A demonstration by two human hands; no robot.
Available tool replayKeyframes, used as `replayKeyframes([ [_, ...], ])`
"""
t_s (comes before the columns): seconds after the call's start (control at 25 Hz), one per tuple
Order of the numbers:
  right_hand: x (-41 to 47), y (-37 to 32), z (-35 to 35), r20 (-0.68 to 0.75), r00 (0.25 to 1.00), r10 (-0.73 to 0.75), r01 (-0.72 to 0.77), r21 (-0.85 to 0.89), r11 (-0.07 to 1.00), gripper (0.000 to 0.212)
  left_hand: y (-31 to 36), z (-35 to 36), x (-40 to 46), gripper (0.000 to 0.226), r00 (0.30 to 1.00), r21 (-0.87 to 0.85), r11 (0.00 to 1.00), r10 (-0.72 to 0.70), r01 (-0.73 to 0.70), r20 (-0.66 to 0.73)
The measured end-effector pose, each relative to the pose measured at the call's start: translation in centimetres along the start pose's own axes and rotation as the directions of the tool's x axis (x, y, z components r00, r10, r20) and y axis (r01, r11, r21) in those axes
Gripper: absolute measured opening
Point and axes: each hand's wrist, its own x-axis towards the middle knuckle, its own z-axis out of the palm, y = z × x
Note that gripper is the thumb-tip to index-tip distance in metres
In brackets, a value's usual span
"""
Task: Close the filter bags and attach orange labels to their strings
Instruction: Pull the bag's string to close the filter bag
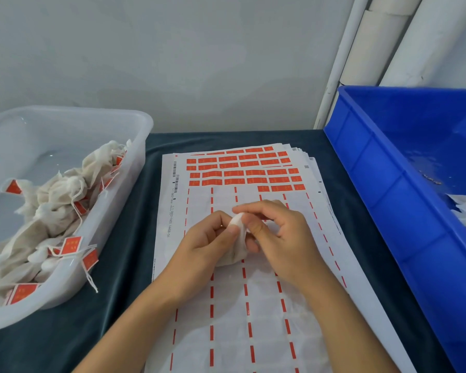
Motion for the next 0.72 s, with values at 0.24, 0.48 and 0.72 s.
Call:
replayKeyframes([
  [0.24, -0.1, -0.19, -0.28, -0.148, 0.988, -0.038, 0.039, 0.003, 0.999, 0.012, 0.0, 0.07, -0.07, 0.037, 0.997, 0.007, 1.0, -0.021, 0.021, 0.074],
  [0.48, -0.22, -0.85, -0.3, -0.201, 0.977, -0.071, 0.08, 0.038, 0.996, 0.006, 0.41, -0.47, -0.19, 0.042, 0.992, -0.029, 0.996, -0.078, 0.081, 0.1],
  [0.72, -0.12, -0.3, -0.13, -0.21, 0.975, -0.068, 0.06, -0.042, 0.997, 0.007, 0.18, -0.38, -0.05, 0.033, 0.991, 0.021, 0.995, -0.103, 0.101, 0.083],
])
